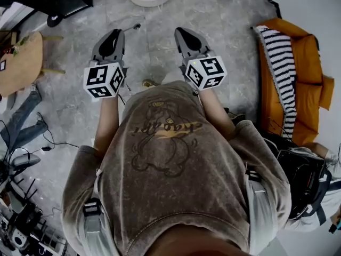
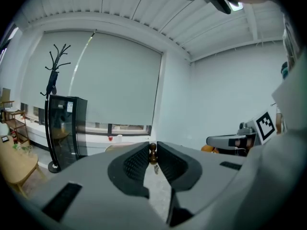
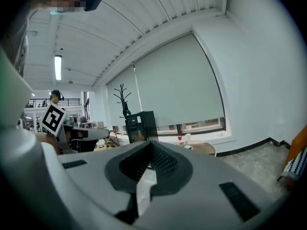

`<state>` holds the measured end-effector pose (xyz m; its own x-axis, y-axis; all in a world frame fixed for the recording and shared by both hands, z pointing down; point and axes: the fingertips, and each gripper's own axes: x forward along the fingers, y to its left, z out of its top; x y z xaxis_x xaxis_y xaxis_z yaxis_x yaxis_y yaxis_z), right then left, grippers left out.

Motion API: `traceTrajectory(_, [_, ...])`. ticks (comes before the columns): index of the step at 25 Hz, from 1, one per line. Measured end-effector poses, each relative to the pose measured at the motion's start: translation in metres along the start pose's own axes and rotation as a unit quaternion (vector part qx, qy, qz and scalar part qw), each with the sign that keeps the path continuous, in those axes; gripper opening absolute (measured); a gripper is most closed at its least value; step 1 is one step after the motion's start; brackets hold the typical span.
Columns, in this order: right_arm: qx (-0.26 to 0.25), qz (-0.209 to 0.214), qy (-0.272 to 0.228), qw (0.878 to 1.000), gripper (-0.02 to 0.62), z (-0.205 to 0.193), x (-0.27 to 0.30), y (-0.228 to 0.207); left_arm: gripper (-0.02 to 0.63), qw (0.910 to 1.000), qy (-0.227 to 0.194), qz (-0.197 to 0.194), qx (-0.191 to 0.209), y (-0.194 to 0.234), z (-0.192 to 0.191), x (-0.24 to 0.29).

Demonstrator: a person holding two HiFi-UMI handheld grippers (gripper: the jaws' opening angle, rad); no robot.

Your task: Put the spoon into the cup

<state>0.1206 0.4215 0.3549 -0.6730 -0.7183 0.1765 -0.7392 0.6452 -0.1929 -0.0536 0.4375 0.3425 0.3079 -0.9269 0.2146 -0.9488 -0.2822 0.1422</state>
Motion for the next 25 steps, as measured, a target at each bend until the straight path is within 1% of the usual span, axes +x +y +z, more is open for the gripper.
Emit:
traceTrajectory(3, [-0.001,-0.006,-0.005,1.000,0.018,-0.002,-0.001,0.009,0.061,0.9999,-0.002,-0.010,0.009,0.004,0.002,-0.007])
traceTrajectory(8, [-0.008,-0.005,-0.010,1.000,0.018,-0.001,0.001,0.026,0.061,0.9998,-0.002,-0.015,0.011,0.015,0.001,-0.014])
traceTrajectory(13, [-0.012,-0.009,-0.008,1.000,0.018,-0.004,0.013,0.022,0.061,0.9998,-0.006,-0.017,0.007,0.024,0.000,-0.001])
traceTrajectory(18, [-0.014,-0.006,0.000,1.000,0.018,-0.006,0.029,0.029,0.061,0.9998,-0.007,-0.020,0.003,0.037,0.001,0.003])
traceTrajectory(25, [-0.008,-0.007,-0.002,1.000,0.018,-0.003,0.054,0.010,0.061,0.9998,-0.006,-0.019,0.002,0.046,0.002,0.026])
